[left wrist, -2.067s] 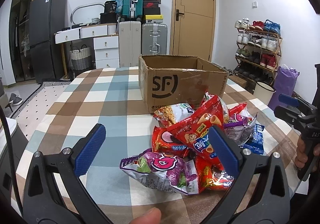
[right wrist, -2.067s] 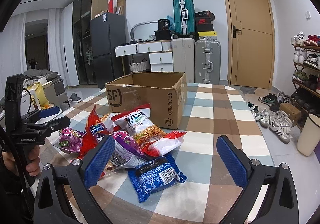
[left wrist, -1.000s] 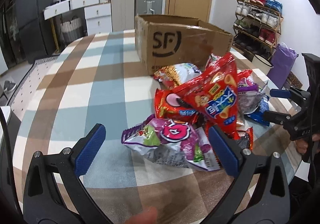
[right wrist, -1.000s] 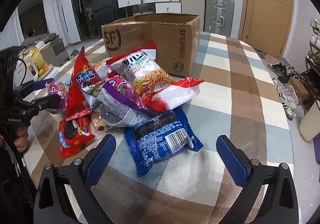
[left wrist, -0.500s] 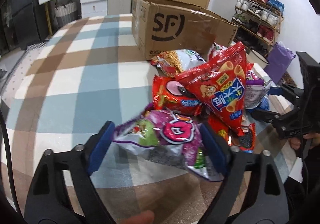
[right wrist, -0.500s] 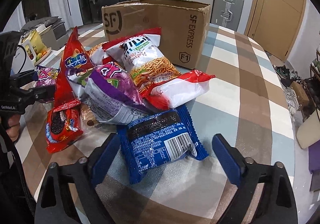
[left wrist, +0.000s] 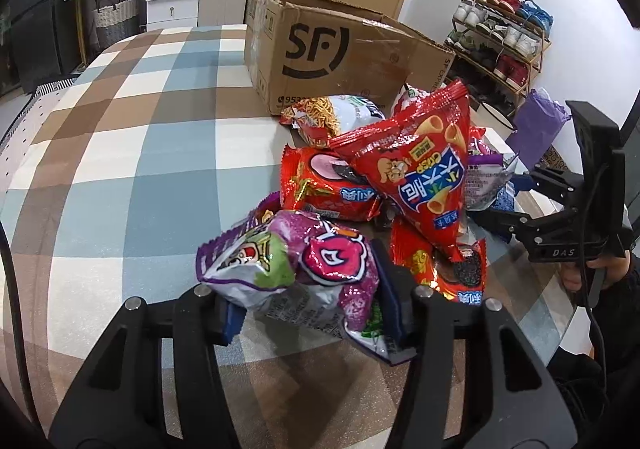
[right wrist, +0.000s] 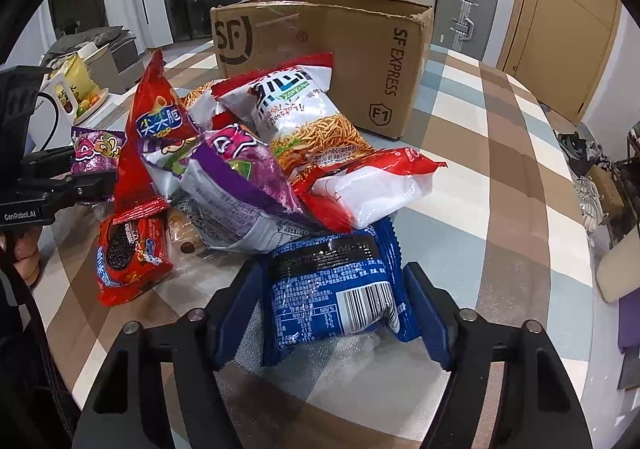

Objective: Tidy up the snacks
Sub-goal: 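Grasp the blue biscuit pack with the right gripper while the left gripper grasps the purple candy bag, then carry the blue pack and purple bag over the box with both grippers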

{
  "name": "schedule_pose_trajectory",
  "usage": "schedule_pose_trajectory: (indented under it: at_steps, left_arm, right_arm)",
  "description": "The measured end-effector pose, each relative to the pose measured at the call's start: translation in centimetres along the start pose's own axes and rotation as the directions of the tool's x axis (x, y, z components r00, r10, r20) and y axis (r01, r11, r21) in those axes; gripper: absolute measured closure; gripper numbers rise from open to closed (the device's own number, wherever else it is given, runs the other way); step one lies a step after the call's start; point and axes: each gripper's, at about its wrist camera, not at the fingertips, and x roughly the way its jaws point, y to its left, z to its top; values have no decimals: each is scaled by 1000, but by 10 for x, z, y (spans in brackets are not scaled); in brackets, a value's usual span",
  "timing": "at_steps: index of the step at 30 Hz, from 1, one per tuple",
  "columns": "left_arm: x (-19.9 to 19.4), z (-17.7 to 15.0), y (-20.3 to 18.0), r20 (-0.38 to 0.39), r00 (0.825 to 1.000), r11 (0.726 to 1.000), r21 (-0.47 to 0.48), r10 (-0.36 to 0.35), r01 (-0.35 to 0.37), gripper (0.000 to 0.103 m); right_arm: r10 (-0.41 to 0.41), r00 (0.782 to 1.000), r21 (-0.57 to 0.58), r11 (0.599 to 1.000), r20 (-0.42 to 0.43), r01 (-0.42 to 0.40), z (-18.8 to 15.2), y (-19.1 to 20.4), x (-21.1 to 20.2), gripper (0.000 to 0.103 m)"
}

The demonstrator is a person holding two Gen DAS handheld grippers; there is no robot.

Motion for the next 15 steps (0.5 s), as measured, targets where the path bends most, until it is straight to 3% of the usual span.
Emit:
schedule_pose_trajectory:
  at_steps: [7,15]
  left_arm:
    - [-20,-6,3,54,998,1000,-11,13,-13,52]
    - [-37,-3,1,110,994,1000,6,24,-25,52]
  right_arm:
    - [4,999,57,998,45,-6,-11,-4,-11,53]
    - [-18,995,110,994,96,8,-19,-15,-27,55]
